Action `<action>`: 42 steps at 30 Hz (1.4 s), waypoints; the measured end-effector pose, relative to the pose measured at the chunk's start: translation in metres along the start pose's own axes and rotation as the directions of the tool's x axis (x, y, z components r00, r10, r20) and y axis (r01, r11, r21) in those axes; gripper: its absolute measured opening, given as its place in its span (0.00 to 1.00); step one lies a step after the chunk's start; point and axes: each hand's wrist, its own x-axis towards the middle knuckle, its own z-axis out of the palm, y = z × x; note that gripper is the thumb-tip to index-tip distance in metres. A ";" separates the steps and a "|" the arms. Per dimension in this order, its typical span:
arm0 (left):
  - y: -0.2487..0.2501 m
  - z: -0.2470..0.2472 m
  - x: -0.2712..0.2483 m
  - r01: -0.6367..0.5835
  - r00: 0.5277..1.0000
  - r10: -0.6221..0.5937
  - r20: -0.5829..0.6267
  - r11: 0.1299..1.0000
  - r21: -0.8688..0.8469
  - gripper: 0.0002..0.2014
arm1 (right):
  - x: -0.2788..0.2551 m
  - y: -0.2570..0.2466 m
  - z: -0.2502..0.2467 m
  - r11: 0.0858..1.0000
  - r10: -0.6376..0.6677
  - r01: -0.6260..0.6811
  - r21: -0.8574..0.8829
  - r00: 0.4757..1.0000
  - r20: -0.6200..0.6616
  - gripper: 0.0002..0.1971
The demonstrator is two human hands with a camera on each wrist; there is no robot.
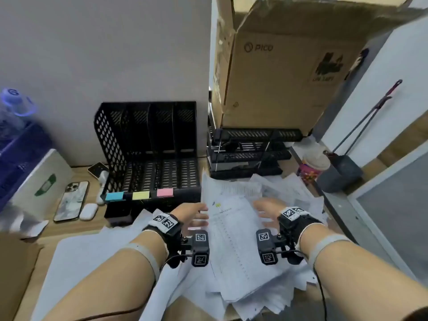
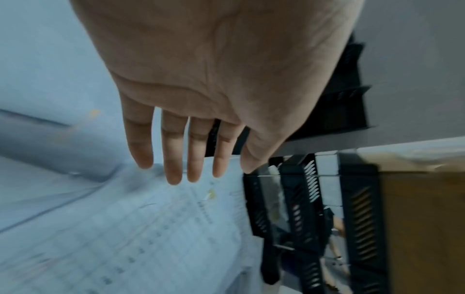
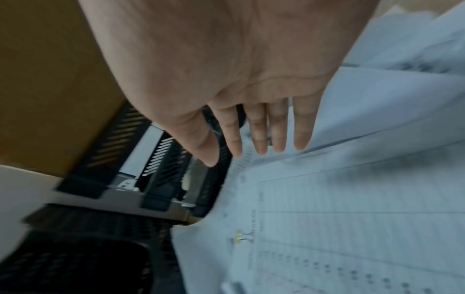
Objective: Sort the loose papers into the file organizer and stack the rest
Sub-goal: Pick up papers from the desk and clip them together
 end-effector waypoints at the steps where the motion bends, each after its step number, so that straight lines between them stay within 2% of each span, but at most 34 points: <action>1: -0.006 0.005 0.005 0.045 0.999 -0.045 -0.014 0.999 0.024 0.08 | 0.005 0.008 -0.004 0.998 0.001 -0.002 -0.067 1.000 -0.018 0.21; 3: -0.018 0.012 0.020 0.104 0.989 -0.087 -0.121 0.985 0.139 0.06 | 0.011 0.020 -0.011 0.983 0.022 -0.028 -0.181 0.999 -0.031 0.23; 6: -0.037 0.021 0.031 0.151 0.973 -0.090 -0.214 0.946 0.286 0.14 | 0.025 0.043 -0.014 0.977 0.035 -0.033 -0.213 0.999 0.006 0.25; 8: -0.042 0.025 0.038 0.157 0.967 -0.091 -0.240 0.949 0.274 0.15 | 0.038 0.052 -0.012 0.991 0.097 -0.094 -0.096 0.995 0.032 0.18; 9: -0.043 0.027 0.040 0.159 0.961 -0.083 -0.263 0.946 0.284 0.13 | 0.044 0.054 -0.011 0.989 0.104 -0.099 -0.111 0.994 0.039 0.14; 11: -0.045 0.027 0.044 0.182 0.946 -0.070 -0.317 0.923 0.340 0.09 | 0.050 0.052 -0.013 0.935 0.027 -0.006 -0.355 0.998 0.052 0.11; 13: -0.046 0.027 0.046 0.199 0.927 -0.046 -0.372 0.901 0.385 0.12 | 0.054 0.048 -0.015 0.837 -0.042 0.087 -0.541 0.995 0.095 0.16; 14: -0.047 0.026 0.050 0.217 0.923 -0.047 -0.383 0.884 0.415 0.13 | 0.057 0.047 -0.017 0.805 -0.045 0.112 -0.582 0.991 0.128 0.18; 16: -0.048 0.027 0.053 0.230 0.932 -0.066 -0.357 0.868 0.439 0.11 | 0.068 0.047 -0.022 0.815 0.000 0.089 -0.572 0.988 0.154 0.16; 19: -0.045 0.032 0.049 0.229 0.934 -0.109 -0.341 0.915 0.333 0.08 | 0.078 0.047 -0.030 0.879 0.102 -0.001 -0.477 0.977 0.186 0.09; 21: -0.046 0.031 0.049 0.211 0.934 -0.097 -0.345 0.927 0.310 0.10 | 0.081 0.043 -0.037 0.883 0.074 0.026 -0.470 0.978 0.194 0.07; 24: -0.047 0.027 0.049 0.172 0.951 -0.097 -0.294 0.955 0.240 0.14 | 0.077 0.031 -0.045 0.896 0.016 0.079 -0.438 0.978 0.209 0.10; 27: -0.042 0.018 0.035 0.136 0.983 -0.108 -0.150 0.971 0.198 0.17 | 0.068 0.019 -0.046 0.945 0.066 0.012 -0.328 0.972 0.227 0.12; 29: -0.038 0.009 0.022 0.085 0.995 -0.077 -0.059 0.985 0.147 0.16 | 0.060 0.011 -0.040 0.961 0.059 0.007 -0.277 0.972 0.228 0.16; 30: -0.036 0.003 0.015 0.066 0.997 -0.060 -0.052 0.990 0.123 0.13 | 0.055 0.006 -0.035 0.960 0.048 0.020 -0.279 0.971 0.234 0.17; 33: -0.036 -0.020 -0.006 0.021 0.994 -0.015 -0.111 0.999 0.050 0.07 | 0.045 -0.008 -0.012 0.923 -0.022 0.124 -0.365 0.962 0.273 0.12; 36: -0.043 -0.048 -0.028 -0.001 0.986 0.001 -0.170 1.000 0.003 0.09 | 0.029 -0.021 0.024 0.922 -0.065 0.179 -0.344 0.946 0.318 0.05; 42: -0.064 -0.102 -0.066 -0.018 0.958 -0.036 -0.284 0.983 -0.183 0.15 | -0.004 -0.036 0.101 0.938 -0.102 0.201 -0.282 0.939 0.329 0.08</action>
